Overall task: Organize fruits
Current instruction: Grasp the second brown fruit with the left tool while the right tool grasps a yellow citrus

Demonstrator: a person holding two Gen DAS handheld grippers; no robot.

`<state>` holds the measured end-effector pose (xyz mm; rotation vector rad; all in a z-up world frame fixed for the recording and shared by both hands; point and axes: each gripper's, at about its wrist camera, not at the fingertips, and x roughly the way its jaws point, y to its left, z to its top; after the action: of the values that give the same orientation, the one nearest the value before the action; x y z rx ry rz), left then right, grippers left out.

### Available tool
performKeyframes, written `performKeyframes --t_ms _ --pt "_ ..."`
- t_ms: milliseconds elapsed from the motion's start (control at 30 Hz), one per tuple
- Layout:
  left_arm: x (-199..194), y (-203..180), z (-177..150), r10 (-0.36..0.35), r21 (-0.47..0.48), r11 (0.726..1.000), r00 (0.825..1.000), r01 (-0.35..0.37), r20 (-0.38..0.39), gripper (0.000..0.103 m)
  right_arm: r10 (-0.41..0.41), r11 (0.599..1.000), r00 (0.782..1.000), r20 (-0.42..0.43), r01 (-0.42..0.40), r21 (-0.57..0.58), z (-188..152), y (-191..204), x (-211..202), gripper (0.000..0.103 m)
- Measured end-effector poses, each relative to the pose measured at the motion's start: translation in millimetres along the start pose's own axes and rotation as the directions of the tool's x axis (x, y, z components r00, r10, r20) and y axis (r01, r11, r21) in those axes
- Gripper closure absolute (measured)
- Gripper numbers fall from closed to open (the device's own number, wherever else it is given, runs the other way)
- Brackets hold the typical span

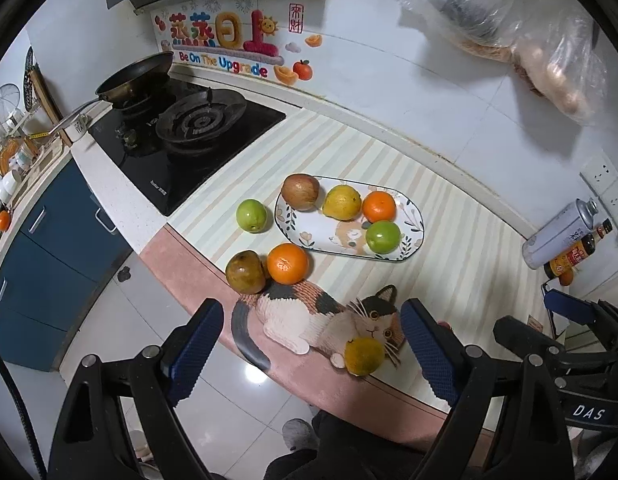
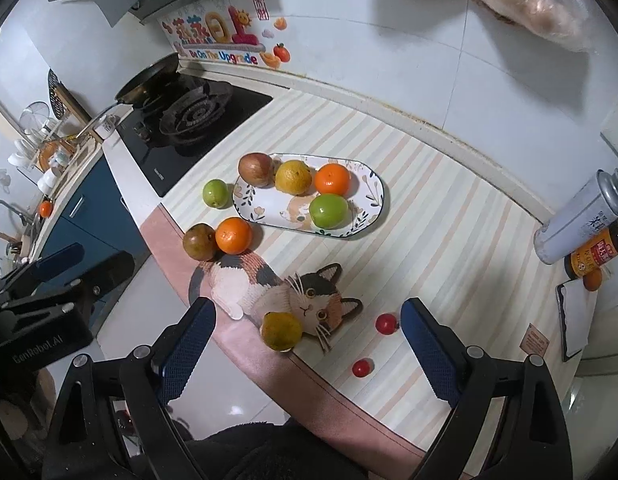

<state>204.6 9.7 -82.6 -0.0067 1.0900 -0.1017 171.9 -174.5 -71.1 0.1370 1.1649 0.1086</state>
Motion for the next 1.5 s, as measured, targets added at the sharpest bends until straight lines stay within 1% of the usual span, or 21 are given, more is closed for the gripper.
performKeyframes --t_ms 167,267,333,400,467,600,700,733,800,867,933,967,1033,1067,1133,1167,1300,1367,1433,1467,1500 --pt "-8.1 0.0 -3.0 -0.002 -0.005 1.0 1.0 0.002 0.007 0.013 0.02 1.0 1.0 0.014 -0.02 0.008 0.8 0.9 -8.1 0.007" --pt "-5.7 4.0 -3.3 0.013 -0.015 1.0 1.0 -0.013 0.006 0.012 0.04 0.999 0.999 -0.01 -0.039 0.02 2.9 1.0 3.8 0.007" --pt "-0.2 7.9 -3.6 0.04 -0.022 0.999 0.999 -0.04 0.004 0.012 0.045 0.999 0.998 -0.042 -0.044 0.019 3.3 2.0 19.1 0.007" --pt "9.8 16.0 -4.2 0.069 -0.033 0.997 0.998 -0.069 -0.008 0.0 0.056 0.998 0.994 -0.092 -0.054 0.02 1.3 3.3 43.7 0.007" --pt "22.9 27.0 -5.4 0.105 -0.05 0.993 0.994 -0.106 -0.025 0.0 0.067 0.998 0.987 -0.148 -0.064 0.022 -2.2 5.3 71.2 0.007" --pt "55.1 52.6 -10.2 0.167 -0.088 0.981 0.981 -0.176 -0.096 0.0 0.111 0.993 0.956 -0.272 -0.1 0.054 -12.6 7.0 137.7 0.007" --pt "77.4 70.1 -14.5 0.197 -0.109 0.971 0.969 -0.214 -0.148 0.0 0.137 0.99 0.921 -0.366 -0.115 0.081 -25.9 10.4 189.4 0.007" --pt "85.3 75.6 -16.5 0.2 -0.117 0.968 0.965 -0.221 -0.168 0.0 0.142 0.989 0.904 -0.402 -0.117 0.087 -31.6 12.7 208.8 0.008" --pt "101.5 87.0 -19.4 0.215 -0.129 0.961 0.954 -0.245 -0.209 0.0 0.15 0.988 0.887 -0.437 -0.12 0.094 -38.0 17.1 230.1 0.008" --pt "112.5 94.3 -19.7 0.221 -0.136 0.957 0.947 -0.257 -0.235 0.0 0.144 0.989 0.87 -0.472 -0.115 0.09 -45.6 21.8 251.9 0.015" --pt "125.5 101.9 -17.9 0.223 -0.142 0.954 0.94 -0.265 -0.257 0.0 0.13 0.991 0.855 -0.502 -0.106 0.077 -50.8 26.2 267.4 0.029" --pt "130.1 104.4 -15.9 0.219 -0.142 0.955 0.939 -0.262 -0.265 0.0 0.126 0.992 0.848 -0.515 -0.103 0.074 -53.8 27.5 274.7 0.032" --pt "145.1 111.7 -9.7 0.214 -0.153 0.952 0.932 -0.266 -0.294 0.0 0.109 0.994 0.85 -0.516 -0.096 0.051 -56.6 29.4 281.4 0.041" --pt "151.4 115.2 -6.1 0.196 -0.169 0.952 0.932 -0.256 -0.306 0.0 0.103 0.995 0.856 -0.507 -0.094 0.042 -56.3 29.4 281.8 0.043" --pt "168.1 123.9 1.8 0.134 -0.227 0.949 0.93 -0.221 -0.342 0.0 0.107 0.994 0.86 -0.499 -0.1 0.04 -55.0 28.7 282.9 0.043" --pt "179.5 130.6 6.3 0.087 -0.274 0.942 0.929 -0.194 -0.36 0.0 0.107 0.994 0.862 -0.495 -0.097 0.046 -53.4 27.0 283.1 0.043" --pt "213.3 140.8 17.6 -0.015 -0.369 0.918 0.917 -0.145 -0.398 0.0 0.094 0.996 0.876 -0.472 -0.08 0.049 -45.8 18.3 281.5 0.043" --pt "228.8 140.0 22.4 -0.03 -0.375 0.916 0.91 -0.14 -0.413 0.0 0.088 0.996 0.883 -0.462 -0.071 0.054 -38.8 12.3 279.9 0.043" --pt "242.2 136.7 27.0 -0.024 -0.356 0.924 0.908 -0.14 -0.419 0.001 0.086 0.996 0.886 -0.455 -0.065 0.06 -33.2 7.3 279.3 0.043" --pt "247.0 135.2 28.5 -0.022 -0.347 0.928 0.907 -0.139 -0.421 0.002 0.085 0.996 0.888 -0.453 -0.063 0.063 -31.5 5.5 279.2 0.043" --pt "252.0 132.3 29.2 -0.023 -0.333 0.934 0.906 -0.132 -0.422 0.007 0.083 0.996 0.89 -0.449 -0.059 0.067 -29.6 3.4 279.2 0.043"
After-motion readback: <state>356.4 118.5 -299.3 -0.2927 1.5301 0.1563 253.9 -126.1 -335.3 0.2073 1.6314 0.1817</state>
